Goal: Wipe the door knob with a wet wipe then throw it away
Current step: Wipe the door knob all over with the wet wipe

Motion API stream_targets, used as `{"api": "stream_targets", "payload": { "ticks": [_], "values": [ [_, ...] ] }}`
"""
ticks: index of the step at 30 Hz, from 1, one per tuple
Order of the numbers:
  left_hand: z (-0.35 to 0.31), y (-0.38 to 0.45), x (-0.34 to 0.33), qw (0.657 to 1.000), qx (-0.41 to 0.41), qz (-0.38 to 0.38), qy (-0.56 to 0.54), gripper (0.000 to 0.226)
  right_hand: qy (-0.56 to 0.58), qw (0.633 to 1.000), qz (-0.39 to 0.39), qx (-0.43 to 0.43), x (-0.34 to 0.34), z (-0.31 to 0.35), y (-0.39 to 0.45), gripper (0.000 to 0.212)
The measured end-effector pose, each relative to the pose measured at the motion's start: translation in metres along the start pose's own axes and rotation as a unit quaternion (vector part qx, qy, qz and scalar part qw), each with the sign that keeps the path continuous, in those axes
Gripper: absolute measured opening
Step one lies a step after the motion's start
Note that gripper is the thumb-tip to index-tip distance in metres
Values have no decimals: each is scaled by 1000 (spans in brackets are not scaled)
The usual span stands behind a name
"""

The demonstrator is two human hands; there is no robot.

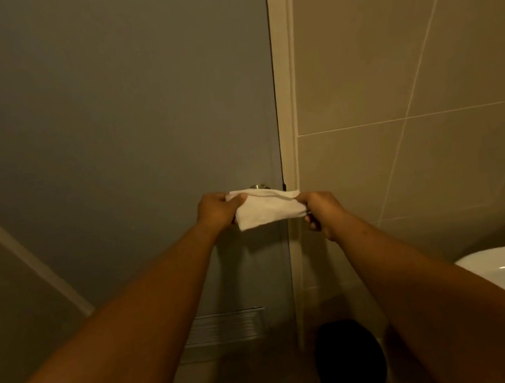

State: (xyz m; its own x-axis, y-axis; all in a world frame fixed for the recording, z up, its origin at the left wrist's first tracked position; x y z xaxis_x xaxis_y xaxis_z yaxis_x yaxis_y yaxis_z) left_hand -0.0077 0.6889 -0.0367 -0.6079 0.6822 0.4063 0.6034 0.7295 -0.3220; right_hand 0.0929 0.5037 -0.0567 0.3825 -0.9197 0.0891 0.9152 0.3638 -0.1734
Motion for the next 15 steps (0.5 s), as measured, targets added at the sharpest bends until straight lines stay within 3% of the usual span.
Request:
{"api": "stream_targets", "payload": {
  "ticks": [8,13,15],
  "values": [
    [8,48,-19,998,6,-61,10,40,46,994,-14,-99,-23,-22,43,34],
    [14,58,-25,997,31,-66,35,38,62,994,-31,-79,-33,-31,44,36],
    [15,60,-28,996,48,-55,46,48,48,996,-52,-62,-38,-34,45,37]
  ]
}}
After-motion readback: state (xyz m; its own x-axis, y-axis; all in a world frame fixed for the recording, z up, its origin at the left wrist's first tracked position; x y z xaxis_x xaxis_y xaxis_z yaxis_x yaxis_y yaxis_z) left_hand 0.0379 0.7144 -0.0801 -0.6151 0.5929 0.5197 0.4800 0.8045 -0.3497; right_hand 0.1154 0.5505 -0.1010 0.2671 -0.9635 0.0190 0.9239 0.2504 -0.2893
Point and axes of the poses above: each hand's wrist, its own y-axis towards the middle knuckle, its own x-axis out of the back of the hand, z = x × y, the point moved 1 cm from there along y, towards the middle knuckle, and after that the axes turned 14 degrees about x, right-handed, at the moved point
